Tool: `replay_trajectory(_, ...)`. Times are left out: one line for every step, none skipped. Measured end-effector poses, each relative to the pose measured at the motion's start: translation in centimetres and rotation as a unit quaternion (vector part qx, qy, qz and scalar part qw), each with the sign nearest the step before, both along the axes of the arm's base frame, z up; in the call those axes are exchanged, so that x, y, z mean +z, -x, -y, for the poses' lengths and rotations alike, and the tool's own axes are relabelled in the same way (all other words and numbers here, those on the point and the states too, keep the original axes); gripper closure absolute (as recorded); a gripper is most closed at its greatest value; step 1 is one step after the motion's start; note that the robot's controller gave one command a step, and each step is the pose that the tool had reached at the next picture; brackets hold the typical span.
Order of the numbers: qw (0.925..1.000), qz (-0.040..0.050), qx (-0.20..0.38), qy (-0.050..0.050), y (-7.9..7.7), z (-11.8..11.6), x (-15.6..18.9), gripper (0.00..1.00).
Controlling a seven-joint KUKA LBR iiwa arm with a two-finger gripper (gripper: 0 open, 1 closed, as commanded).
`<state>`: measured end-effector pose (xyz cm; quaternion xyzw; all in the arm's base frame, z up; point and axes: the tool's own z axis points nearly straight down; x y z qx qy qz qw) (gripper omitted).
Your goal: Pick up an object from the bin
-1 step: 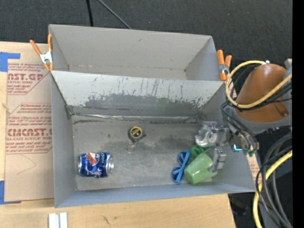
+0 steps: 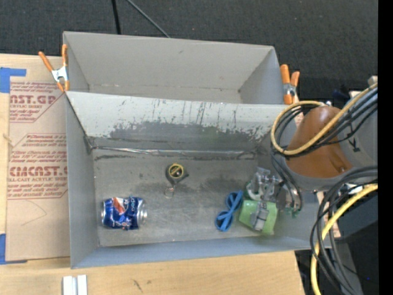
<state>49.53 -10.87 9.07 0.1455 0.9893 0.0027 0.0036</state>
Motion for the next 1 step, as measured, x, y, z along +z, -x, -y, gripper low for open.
replay_trajectory(0.9999,0.0096,0.005,0.006,0.44,-0.94,-1.57,0.00)
